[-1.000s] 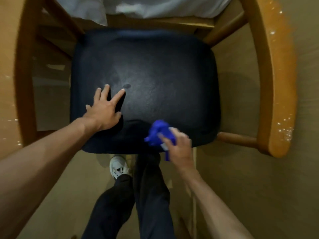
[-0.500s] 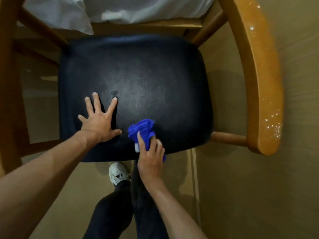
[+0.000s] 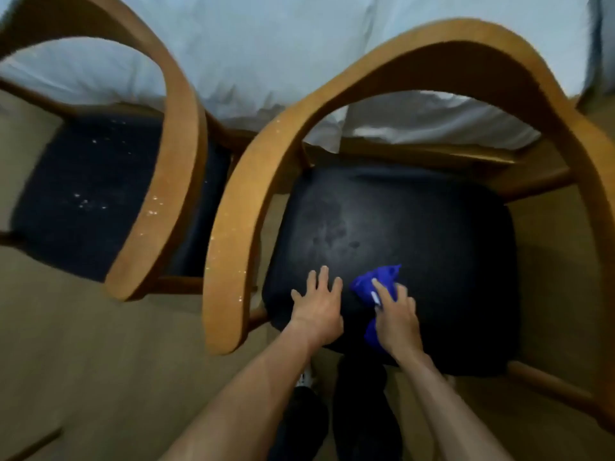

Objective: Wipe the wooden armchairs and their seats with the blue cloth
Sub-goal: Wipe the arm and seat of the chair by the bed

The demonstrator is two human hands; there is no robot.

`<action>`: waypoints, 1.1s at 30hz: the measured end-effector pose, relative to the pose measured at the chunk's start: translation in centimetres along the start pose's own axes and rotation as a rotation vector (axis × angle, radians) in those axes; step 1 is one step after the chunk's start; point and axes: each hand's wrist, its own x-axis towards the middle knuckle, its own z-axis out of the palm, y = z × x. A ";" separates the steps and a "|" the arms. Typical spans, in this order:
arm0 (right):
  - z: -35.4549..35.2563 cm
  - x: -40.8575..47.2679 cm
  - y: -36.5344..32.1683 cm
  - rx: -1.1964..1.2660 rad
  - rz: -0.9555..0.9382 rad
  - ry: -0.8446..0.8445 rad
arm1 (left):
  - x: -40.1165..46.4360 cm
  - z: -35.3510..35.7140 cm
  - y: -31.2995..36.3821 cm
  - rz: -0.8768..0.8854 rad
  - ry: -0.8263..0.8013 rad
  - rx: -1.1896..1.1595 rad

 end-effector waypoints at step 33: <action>-6.4 2.2 -21.3 -0.331 -1.267 0.045 | -14.6 0.7 -5.9 -0.821 0.593 -0.527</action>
